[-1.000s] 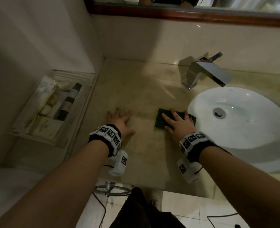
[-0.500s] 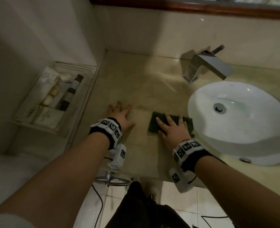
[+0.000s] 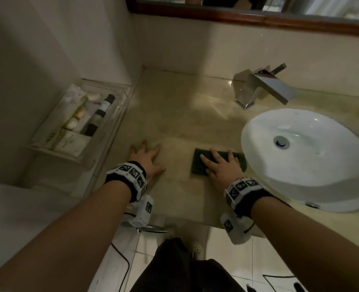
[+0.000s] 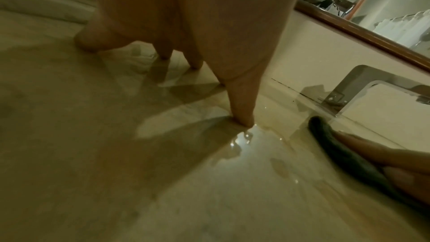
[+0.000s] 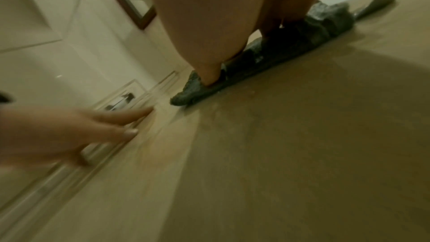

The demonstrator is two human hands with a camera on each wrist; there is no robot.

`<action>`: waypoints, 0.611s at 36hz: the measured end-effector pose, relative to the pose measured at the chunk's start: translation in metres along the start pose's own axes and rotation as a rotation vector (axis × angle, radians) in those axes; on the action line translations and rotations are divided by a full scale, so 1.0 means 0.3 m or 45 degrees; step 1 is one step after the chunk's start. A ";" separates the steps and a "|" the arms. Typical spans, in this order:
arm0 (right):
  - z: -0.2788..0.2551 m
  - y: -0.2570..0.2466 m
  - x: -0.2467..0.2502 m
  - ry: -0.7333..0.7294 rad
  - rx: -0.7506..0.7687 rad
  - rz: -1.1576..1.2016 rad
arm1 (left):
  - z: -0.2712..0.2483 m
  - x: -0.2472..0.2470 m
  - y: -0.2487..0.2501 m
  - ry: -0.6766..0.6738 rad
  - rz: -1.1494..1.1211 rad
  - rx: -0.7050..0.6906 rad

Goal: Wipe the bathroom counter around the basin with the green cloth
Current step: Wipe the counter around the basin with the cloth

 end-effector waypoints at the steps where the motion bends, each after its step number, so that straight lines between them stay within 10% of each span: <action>1: 0.014 0.003 0.013 0.011 -0.021 0.011 | 0.000 0.001 0.002 0.001 -0.009 0.000; 22: 0.081 -0.195 0.009 0.010 -0.014 -0.001 | -0.008 0.011 0.020 -0.026 0.011 0.017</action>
Point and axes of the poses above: each hand's wrist, its own z-axis towards the middle knuckle, its own x-axis out of the back of the hand, y = z × x, the point moved 7 cm from there along z, towards the middle knuckle, and after that the axes turned 7 degrees about -y, right-handed, at the moved point
